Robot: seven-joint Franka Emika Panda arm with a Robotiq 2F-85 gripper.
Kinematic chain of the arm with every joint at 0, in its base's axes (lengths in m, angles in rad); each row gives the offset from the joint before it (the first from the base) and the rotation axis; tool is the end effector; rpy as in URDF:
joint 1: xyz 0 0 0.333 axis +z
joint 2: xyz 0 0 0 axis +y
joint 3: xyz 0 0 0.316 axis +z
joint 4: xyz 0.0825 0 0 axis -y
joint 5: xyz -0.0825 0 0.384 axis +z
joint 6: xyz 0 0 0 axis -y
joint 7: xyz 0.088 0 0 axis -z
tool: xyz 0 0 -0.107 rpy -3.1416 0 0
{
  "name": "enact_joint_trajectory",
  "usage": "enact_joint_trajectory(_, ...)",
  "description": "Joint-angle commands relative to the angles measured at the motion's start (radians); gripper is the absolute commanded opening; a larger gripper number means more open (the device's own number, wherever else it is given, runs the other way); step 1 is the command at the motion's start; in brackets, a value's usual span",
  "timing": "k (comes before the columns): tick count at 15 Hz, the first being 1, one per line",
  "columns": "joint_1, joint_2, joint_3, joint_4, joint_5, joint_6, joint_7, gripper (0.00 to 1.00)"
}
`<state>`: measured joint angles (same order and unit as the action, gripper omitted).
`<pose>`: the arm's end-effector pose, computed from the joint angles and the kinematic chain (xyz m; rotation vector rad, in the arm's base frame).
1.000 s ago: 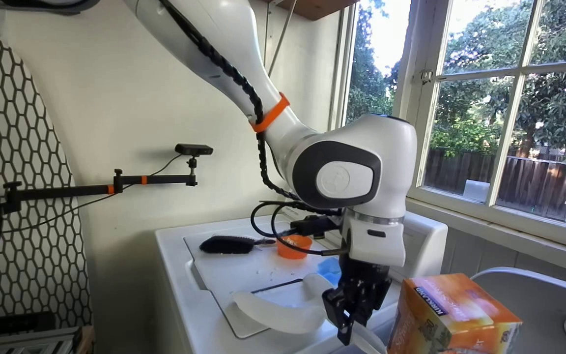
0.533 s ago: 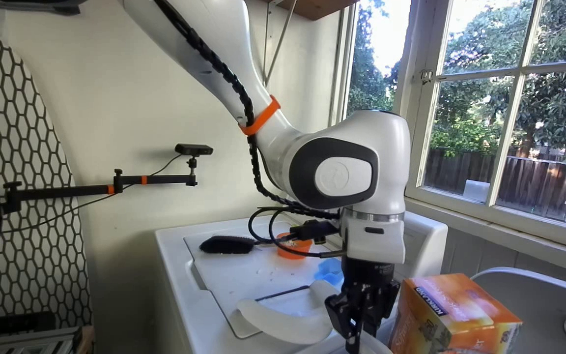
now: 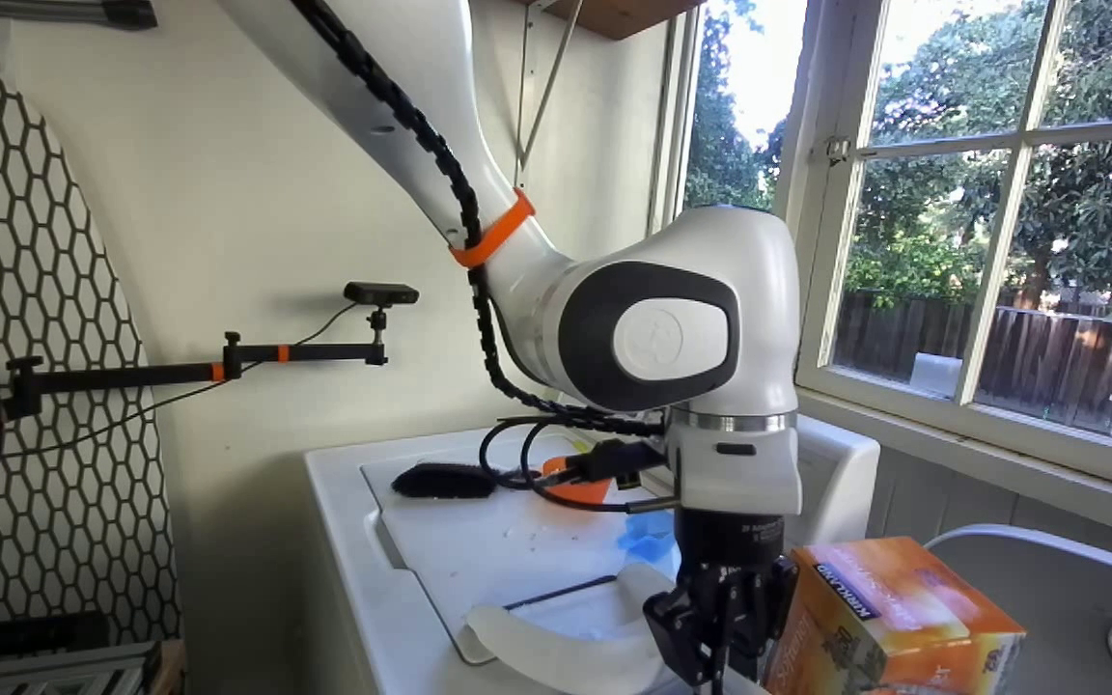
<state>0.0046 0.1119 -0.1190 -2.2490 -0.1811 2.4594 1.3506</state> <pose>0.5407 -0.0617 0.3257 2.4248 -1.8984 0.2434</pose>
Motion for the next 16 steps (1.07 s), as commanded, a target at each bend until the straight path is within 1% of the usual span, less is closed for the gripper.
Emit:
enact_joint_trajectory(1, -0.015, -0.050, -0.008, -0.047, -0.056, 0.026, 0.023, 0.10)
enact_joint_trajectory(7, -0.008, -0.057, 0.010, -0.082, -0.099, 0.055, 0.070, 0.10)
enact_joint_trajectory(11, 0.000, -0.059, 0.019, -0.115, -0.159, 0.098, 0.144, 0.10)
enact_joint_trajectory(16, 0.013, -0.057, 0.028, -0.131, -0.238, 0.113, 0.235, 0.10)
